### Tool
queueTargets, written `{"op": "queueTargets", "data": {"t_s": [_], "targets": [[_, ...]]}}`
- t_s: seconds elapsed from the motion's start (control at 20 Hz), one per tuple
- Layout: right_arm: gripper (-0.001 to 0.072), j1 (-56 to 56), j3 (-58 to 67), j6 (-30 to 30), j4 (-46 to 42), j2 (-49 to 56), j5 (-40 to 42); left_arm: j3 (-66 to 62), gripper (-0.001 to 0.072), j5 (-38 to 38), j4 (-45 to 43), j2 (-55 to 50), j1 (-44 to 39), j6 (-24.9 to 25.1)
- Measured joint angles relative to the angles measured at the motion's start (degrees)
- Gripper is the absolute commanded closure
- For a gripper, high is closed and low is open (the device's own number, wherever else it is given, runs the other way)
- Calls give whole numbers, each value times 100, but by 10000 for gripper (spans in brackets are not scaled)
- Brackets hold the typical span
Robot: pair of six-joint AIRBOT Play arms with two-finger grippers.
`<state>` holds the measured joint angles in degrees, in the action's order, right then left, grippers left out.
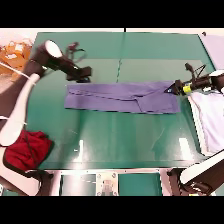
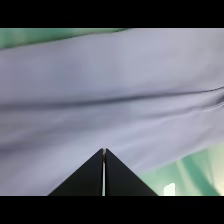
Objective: Fold the shirts.
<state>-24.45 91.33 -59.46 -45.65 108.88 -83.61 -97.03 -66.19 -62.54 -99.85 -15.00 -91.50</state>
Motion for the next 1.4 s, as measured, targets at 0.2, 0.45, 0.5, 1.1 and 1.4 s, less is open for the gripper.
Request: {"op": "queueTargets", "data": {"t_s": [0.2,0.45,0.5,1.1,1.4], "targets": [[690,83,160,-400,133,-839,-470,254,687,1405,570,-584,-1040,208],[690,531,275,-907,446,-1930,-951,323,688,2796,1641,-1351,-2006,442],[690,647,339,-953,496,-2057,-1001,323,688,2977,1832,-1451,-2122,479],[690,1364,616,-1167,509,-2297,-914,-1016,689,734,2503,-1749,-1419,837],[690,2472,610,-1550,511,-2236,-238,-2028,688,-1521,741,-804,76,662]]}}
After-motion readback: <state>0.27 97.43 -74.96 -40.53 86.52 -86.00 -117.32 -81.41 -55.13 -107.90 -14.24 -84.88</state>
